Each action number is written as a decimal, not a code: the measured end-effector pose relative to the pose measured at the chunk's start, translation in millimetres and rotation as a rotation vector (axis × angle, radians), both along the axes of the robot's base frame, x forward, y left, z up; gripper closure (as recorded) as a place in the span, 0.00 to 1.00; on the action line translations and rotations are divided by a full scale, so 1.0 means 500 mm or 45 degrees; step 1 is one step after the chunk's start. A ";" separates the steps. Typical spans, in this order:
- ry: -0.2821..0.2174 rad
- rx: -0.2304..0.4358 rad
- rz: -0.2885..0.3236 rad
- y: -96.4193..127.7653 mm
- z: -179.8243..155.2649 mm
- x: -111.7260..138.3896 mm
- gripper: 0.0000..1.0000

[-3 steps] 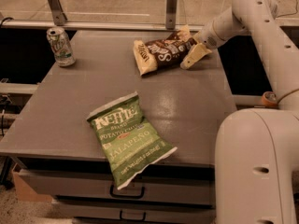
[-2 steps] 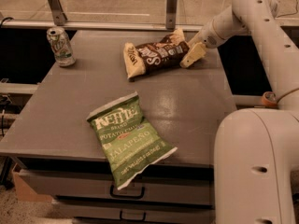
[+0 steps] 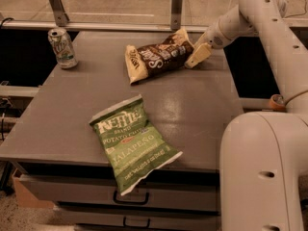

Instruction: Move brown chip bag near green jalapeno chip bag

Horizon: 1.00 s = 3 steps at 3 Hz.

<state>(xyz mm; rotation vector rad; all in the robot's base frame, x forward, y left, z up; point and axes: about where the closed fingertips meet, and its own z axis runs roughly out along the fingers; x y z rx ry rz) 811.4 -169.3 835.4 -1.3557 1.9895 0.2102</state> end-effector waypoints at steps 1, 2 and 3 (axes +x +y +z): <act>0.000 0.000 0.000 0.000 0.004 0.000 1.00; 0.000 0.000 0.000 0.000 0.005 0.000 1.00; 0.000 0.000 0.000 0.000 0.009 0.000 1.00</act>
Offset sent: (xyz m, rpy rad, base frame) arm -0.1836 -0.0365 0.2661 0.1243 -0.2467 0.2108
